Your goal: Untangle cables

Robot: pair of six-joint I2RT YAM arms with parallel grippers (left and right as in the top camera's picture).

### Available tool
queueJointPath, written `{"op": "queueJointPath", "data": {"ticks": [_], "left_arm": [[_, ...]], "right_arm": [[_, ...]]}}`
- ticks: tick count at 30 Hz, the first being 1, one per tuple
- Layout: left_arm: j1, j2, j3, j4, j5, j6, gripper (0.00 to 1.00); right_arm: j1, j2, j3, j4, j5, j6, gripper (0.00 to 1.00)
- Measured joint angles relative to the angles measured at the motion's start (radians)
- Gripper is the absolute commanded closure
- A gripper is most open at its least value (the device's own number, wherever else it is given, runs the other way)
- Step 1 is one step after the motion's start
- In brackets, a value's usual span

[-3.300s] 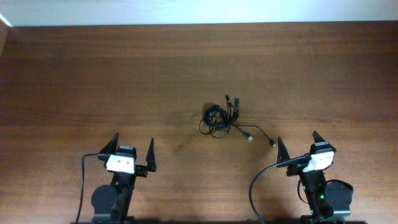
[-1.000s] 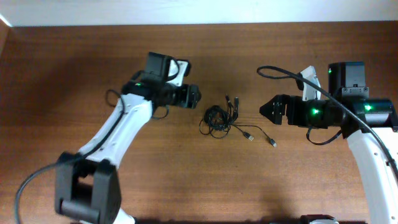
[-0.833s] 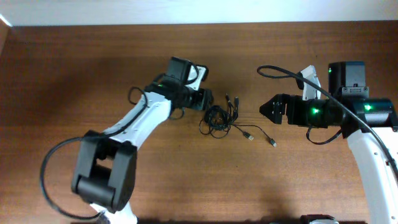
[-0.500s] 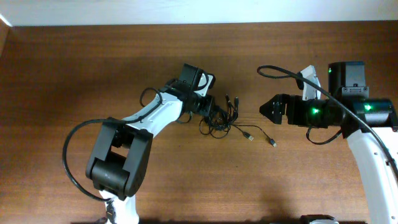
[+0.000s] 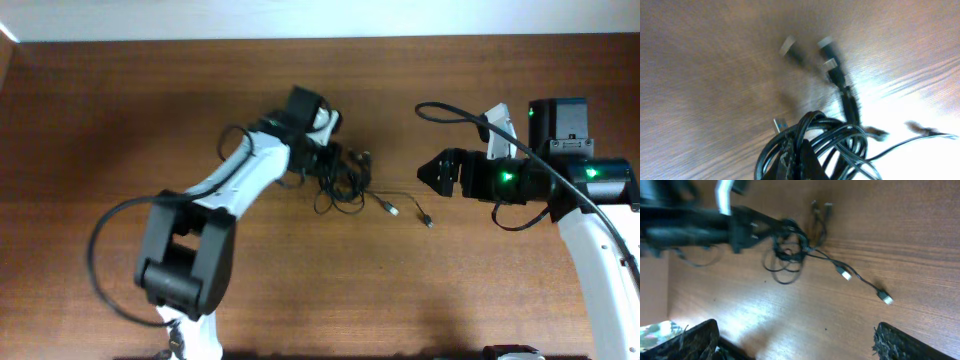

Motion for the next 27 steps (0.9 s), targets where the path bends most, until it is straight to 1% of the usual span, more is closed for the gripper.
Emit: {"op": "queueJointPath", "data": {"ticks": [3, 4, 5, 8, 9, 12, 13, 17, 20, 22, 24, 27], "left_arm": [[0.051, -0.099, 0.123, -0.119, 0.055, -0.002, 1.0], [0.06, -0.138, 0.151, -0.128, 0.091, -0.003, 1.0], [0.069, -0.159, 0.162, -0.129, 0.136, -0.003, 1.0], [0.111, -0.164, 0.162, -0.133, 0.294, -0.003, 1.0], [0.13, -0.165, 0.162, -0.13, 0.346, -0.004, 1.0], [0.169, -0.165, 0.162, -0.13, 0.418, -0.027, 1.0], [0.171, -0.165, 0.162, -0.13, 0.426, -0.038, 1.0], [0.169, -0.165, 0.162, -0.129, 0.442, -0.074, 1.0], [0.163, -0.165, 0.162, -0.118, 0.441, -0.101, 1.0], [0.141, -0.165, 0.162, -0.118, 0.43, -0.108, 1.0], [0.101, -0.165, 0.162, -0.118, 0.41, -0.112, 1.0], [0.061, -0.165, 0.162, -0.092, 0.379, -0.13, 1.0]], "right_arm": [[0.004, 0.0, 0.0, 0.061, -0.012, 0.049, 0.05], [0.021, 0.0, 0.0, 0.093, -0.017, 0.082, 0.09], [0.037, 0.0, 0.0, 0.113, -0.019, 0.098, 0.1], [0.133, 0.016, 0.0, 0.208, 0.02, 0.215, 0.13], [0.154, 0.035, 0.0, 0.234, 0.034, 0.242, 0.16], [0.196, 0.111, 0.0, 0.29, 0.051, 0.322, 0.26], [0.198, 0.125, 0.0, 0.295, 0.054, 0.334, 0.28], [0.198, 0.157, 0.0, 0.312, 0.058, 0.36, 0.43], [0.198, 0.161, 0.0, 0.314, 0.053, 0.378, 0.47], [0.208, 0.162, 0.0, 0.318, 0.045, 0.383, 0.48], [0.238, 0.162, 0.0, 0.32, 0.042, 0.383, 0.51], [0.296, 0.19, 0.001, 0.305, 0.05, 0.41, 0.52]]}}
